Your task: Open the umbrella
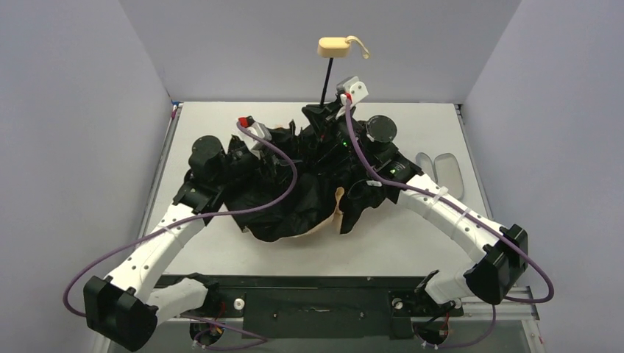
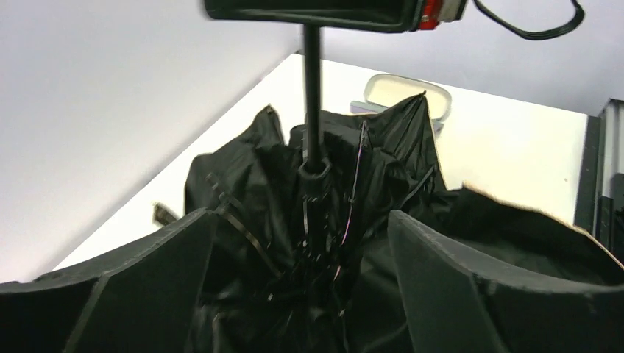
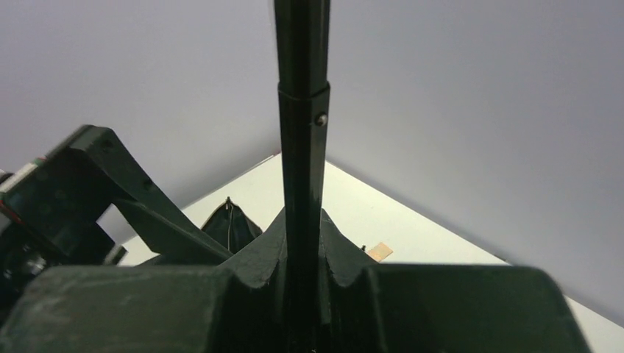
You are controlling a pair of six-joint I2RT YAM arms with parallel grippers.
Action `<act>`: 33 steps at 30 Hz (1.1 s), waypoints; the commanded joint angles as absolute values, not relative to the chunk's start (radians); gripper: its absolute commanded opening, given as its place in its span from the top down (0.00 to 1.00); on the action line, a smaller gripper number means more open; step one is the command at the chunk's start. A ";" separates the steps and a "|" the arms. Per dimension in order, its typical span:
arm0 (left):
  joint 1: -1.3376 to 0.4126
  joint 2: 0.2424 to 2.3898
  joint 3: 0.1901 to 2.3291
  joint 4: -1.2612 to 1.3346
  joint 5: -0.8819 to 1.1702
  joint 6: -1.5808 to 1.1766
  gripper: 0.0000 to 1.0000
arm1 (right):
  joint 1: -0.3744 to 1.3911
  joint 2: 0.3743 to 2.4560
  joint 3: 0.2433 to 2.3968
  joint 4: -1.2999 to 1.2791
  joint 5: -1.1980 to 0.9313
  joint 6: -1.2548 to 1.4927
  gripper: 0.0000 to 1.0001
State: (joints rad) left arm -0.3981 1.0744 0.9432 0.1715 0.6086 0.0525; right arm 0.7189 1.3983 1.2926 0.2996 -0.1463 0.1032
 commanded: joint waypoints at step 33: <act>-0.543 1.305 0.981 0.390 0.471 0.026 0.80 | 0.776 1.308 1.333 0.360 -0.145 0.150 1.00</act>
